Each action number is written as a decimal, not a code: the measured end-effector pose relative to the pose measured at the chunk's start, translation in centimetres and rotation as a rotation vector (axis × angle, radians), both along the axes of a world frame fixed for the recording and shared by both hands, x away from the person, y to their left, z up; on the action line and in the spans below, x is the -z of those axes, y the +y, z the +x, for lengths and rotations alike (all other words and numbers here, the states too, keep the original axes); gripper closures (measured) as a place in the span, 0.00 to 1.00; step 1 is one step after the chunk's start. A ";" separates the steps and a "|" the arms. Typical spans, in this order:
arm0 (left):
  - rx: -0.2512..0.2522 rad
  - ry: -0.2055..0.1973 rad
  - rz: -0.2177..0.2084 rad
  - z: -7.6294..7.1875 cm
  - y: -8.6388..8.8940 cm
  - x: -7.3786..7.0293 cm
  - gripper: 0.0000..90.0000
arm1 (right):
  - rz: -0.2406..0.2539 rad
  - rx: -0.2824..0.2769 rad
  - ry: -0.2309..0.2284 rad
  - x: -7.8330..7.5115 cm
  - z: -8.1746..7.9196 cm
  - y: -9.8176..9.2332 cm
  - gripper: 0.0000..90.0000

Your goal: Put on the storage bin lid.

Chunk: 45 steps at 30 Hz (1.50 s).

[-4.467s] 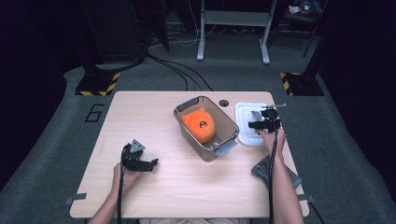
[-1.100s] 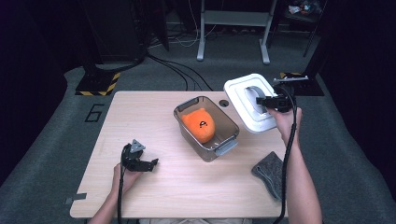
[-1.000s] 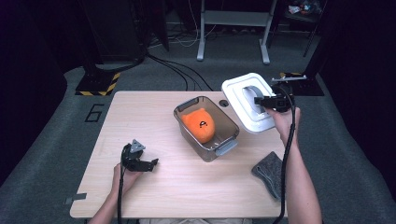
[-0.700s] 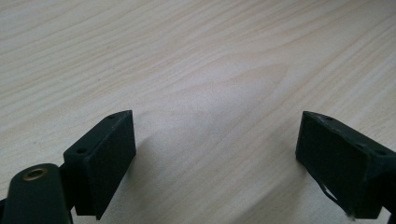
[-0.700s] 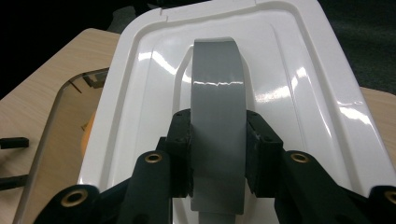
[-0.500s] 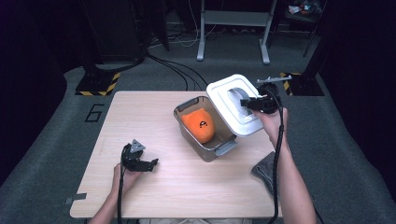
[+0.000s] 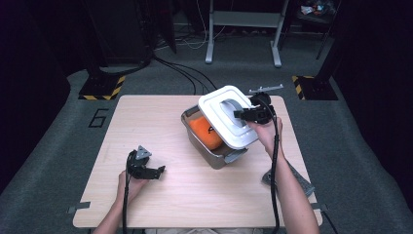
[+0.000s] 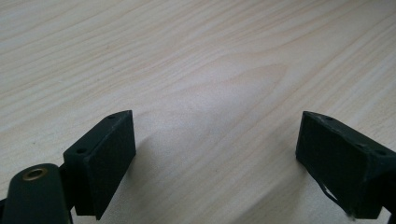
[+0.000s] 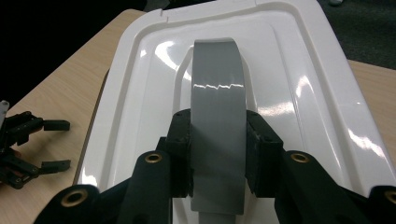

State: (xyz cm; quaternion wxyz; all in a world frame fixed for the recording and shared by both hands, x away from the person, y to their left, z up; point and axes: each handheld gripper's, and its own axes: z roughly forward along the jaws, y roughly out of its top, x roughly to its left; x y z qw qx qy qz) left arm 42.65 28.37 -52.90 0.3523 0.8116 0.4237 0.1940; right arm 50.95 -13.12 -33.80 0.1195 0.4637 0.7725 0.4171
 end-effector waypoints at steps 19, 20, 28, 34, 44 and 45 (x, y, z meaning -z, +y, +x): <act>-0.006 0.000 -0.003 0.0 0.0 0.0 0.13 | -0.011 -0.056 0.051 3.2 0.4 4.1 0.74; -0.006 -0.001 -0.002 0.0 0.0 0.0 0.13 | -0.015 -0.060 0.041 3.3 0.4 4.2 0.74; -0.006 0.000 -0.003 0.0 0.0 0.0 0.13 | -0.020 -0.061 0.049 3.7 0.6 5.1 0.73; -0.006 0.001 -0.003 0.0 0.0 0.0 0.13 | -0.022 -0.073 0.059 4.0 0.7 5.2 0.74; -0.005 -0.001 -0.005 0.0 0.0 0.0 0.13 | -0.026 -0.071 0.050 4.4 0.4 5.9 0.74; -0.005 -0.001 -0.005 0.0 0.0 0.0 0.13 | -0.026 -0.071 0.050 4.4 0.4 5.9 0.74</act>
